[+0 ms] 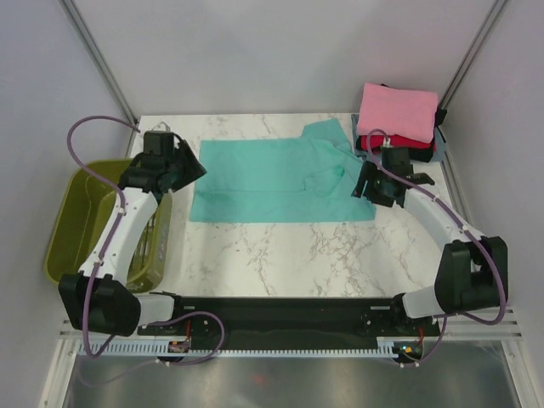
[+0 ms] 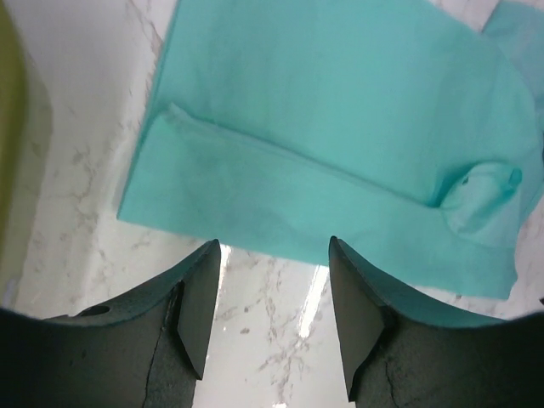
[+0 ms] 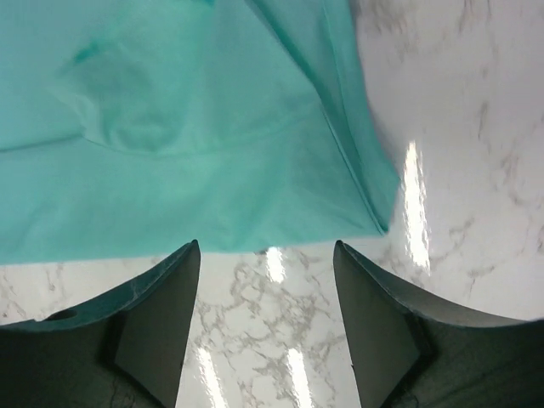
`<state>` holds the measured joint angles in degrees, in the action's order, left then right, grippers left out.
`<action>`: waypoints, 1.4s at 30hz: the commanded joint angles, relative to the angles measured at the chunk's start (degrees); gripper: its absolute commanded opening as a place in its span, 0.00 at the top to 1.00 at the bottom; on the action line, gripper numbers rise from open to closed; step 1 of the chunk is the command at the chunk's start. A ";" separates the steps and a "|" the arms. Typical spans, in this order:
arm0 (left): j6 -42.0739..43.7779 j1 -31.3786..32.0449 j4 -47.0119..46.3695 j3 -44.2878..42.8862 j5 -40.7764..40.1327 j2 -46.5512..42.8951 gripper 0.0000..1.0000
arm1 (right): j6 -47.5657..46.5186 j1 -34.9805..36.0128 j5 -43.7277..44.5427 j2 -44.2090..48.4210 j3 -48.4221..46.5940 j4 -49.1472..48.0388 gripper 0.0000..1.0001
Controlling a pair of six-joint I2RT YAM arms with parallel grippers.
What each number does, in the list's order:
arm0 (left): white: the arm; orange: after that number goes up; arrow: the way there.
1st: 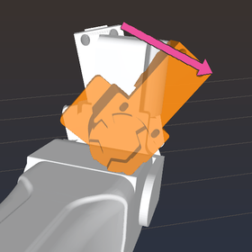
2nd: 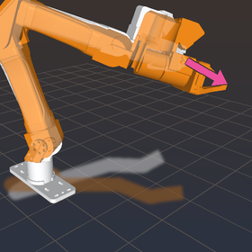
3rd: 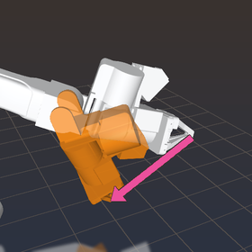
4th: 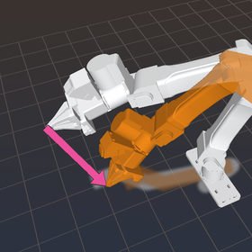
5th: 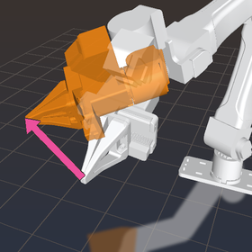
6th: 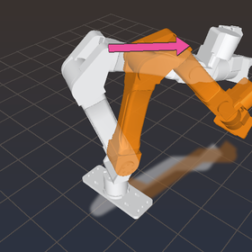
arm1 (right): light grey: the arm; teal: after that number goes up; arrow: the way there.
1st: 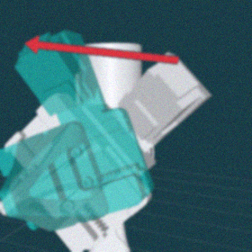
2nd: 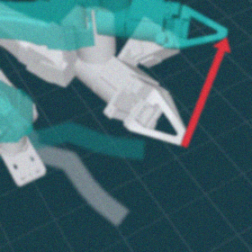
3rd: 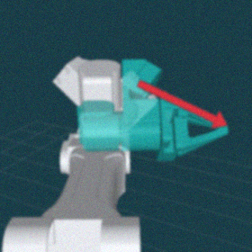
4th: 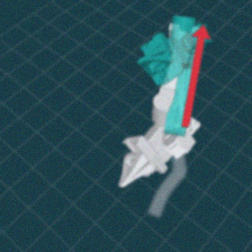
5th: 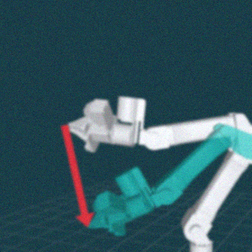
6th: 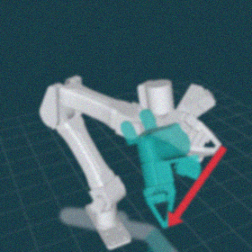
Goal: Fold and stack the t-shirts
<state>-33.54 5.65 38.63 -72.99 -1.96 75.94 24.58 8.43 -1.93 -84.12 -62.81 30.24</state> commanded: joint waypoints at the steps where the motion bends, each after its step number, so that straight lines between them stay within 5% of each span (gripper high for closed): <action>1: -1.96 4.18 -3.37 8.28 1.61 -3.42 0.39 | 3.80 -4.01 -4.13 4.74 12.04 -6.23 0.28; 11: -4.25 8.59 -8.13 21.74 -0.24 -4.14 0.42 | 6.44 -8.16 -9.31 4.67 22.99 -18.10 0.35; 26: -7.24 5.60 -10.06 24.82 -8.24 -0.88 0.43 | 6.80 -12.56 -9.40 -0.87 26.86 -26.28 0.39; 29: -7.94 4.99 -10.51 25.35 -9.64 -0.62 0.44 | 6.27 -13.00 -10.19 -1.83 26.51 -26.55 0.51; 33: -8.82 4.98 -10.51 25.88 -12.45 -0.44 0.46 | 6.27 -13.08 -12.39 -1.93 26.59 -27.07 0.99; 42: -10.75 4.98 -11.03 28.25 -19.84 2.28 0.44 | 6.10 -13.70 -11.69 2.12 27.21 -25.93 1.00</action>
<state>-41.10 10.79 29.76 -45.60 -16.86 76.38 31.40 -4.93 -13.47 -83.57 -35.86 4.38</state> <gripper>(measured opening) 0.548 0.010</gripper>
